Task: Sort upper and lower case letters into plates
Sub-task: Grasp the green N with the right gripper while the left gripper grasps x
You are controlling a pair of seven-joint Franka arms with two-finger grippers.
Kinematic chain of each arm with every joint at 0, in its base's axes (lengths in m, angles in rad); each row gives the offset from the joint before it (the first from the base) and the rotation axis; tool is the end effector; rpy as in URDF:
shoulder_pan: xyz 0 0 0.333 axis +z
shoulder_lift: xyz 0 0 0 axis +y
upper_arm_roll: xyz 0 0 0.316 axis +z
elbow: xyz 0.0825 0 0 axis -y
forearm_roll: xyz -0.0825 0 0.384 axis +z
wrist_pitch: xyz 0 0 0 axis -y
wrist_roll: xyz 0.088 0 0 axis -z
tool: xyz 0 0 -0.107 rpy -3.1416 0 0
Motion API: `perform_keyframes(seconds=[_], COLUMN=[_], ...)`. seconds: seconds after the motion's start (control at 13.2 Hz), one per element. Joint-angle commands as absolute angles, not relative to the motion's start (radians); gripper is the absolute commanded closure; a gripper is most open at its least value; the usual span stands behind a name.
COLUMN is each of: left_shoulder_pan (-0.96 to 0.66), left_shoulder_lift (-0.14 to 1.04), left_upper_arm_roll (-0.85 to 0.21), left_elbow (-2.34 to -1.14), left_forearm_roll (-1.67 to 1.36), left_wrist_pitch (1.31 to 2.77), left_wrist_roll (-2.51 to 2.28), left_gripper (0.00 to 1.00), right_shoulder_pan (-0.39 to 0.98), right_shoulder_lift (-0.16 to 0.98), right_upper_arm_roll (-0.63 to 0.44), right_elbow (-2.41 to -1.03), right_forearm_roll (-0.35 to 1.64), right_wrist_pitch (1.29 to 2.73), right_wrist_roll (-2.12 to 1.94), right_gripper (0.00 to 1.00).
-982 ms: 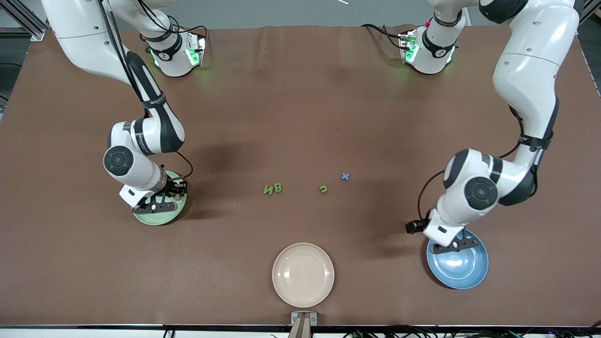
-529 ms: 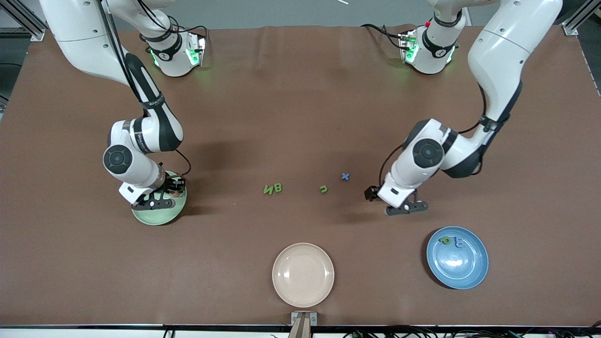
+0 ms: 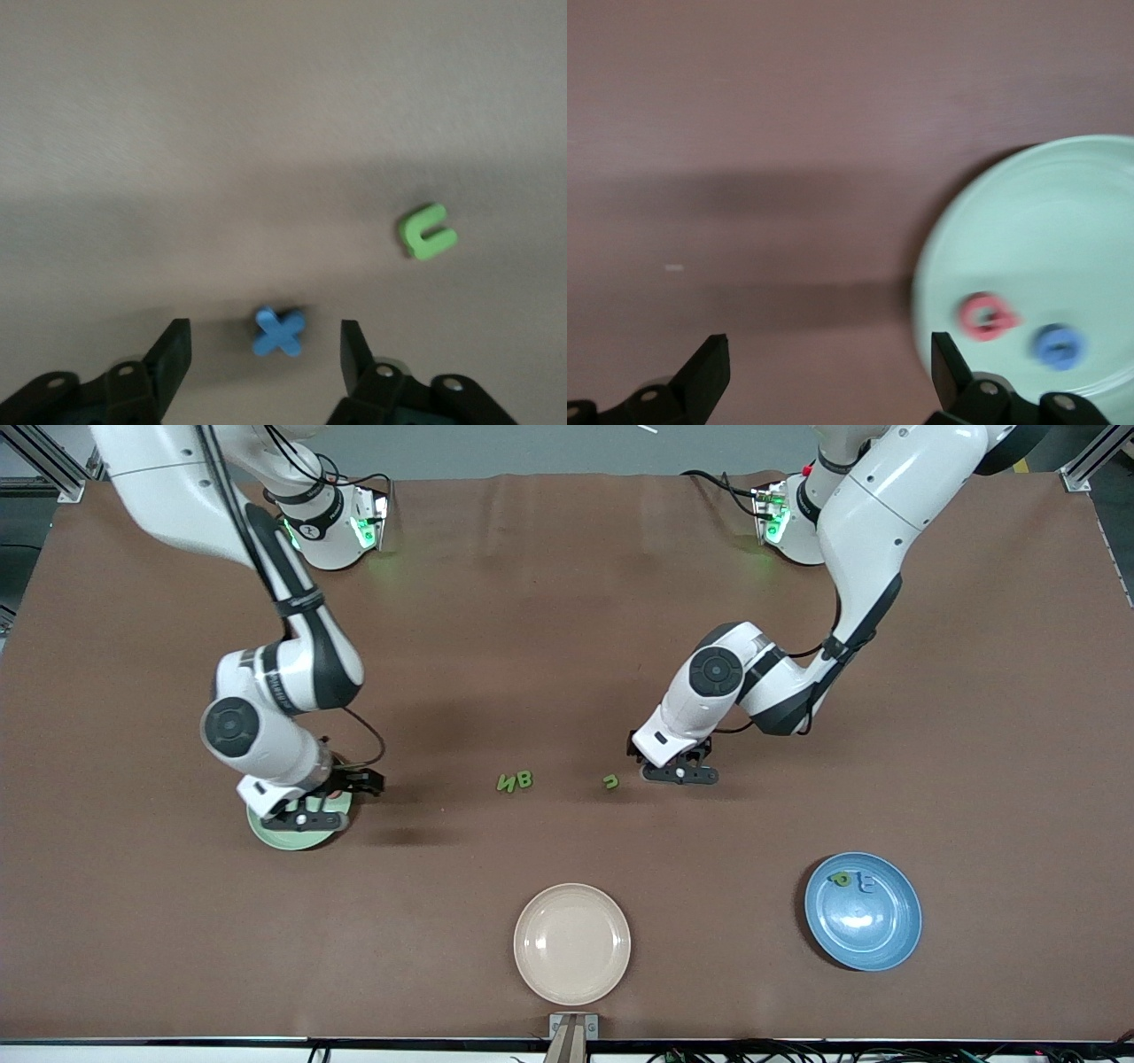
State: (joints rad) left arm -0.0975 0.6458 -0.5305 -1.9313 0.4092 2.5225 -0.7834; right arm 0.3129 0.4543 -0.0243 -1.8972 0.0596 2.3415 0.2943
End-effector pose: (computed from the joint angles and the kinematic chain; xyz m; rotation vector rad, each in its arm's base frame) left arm 0.5122 -0.3601 0.1944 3.0470 -0.1173 0.0164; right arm 0.6040 0.1811 0.2613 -3.1129 0.0701 0.0287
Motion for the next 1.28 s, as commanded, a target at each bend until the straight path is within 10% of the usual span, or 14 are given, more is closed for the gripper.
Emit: perform_keyframes(seconds=[0.0,0.53,0.91,1.21], left_shoulder_pan=[-0.112,-0.12,-0.111,-0.094], left_shoulder_lift=[0.655,0.704,0.695,0.692], left_upper_arm_roll=[-0.522,-0.519,-0.518,-0.515], left_elbow=[-1.937,-1.908,-1.873,-1.656], left_forearm_roll=[0.437,0.506,0.506,0.506], left_wrist_pitch=[2.526,2.522,2.482,2.196], left_wrist_roll=[-0.796,-0.796,-0.795,-0.775], left_gripper=[0.35,0.55,0.98,0.99], right_shoulder_pan=[0.444,0.594,0.598,0.663], right_shoulder_lift=[0.535,0.696,0.729,0.756], right_upper_arm_roll=[-0.029,-0.037,-0.038,-0.092], right_elbow=[-1.807,-1.695,-1.671,-1.666], right_forearm_roll=[0.069,0.025,0.023,0.02], right_wrist_pitch=[2.356,2.448,2.476,2.496], right_wrist_roll=[0.522,0.811,0.813,0.834], right_gripper=[0.0,0.0,0.0,0.0])
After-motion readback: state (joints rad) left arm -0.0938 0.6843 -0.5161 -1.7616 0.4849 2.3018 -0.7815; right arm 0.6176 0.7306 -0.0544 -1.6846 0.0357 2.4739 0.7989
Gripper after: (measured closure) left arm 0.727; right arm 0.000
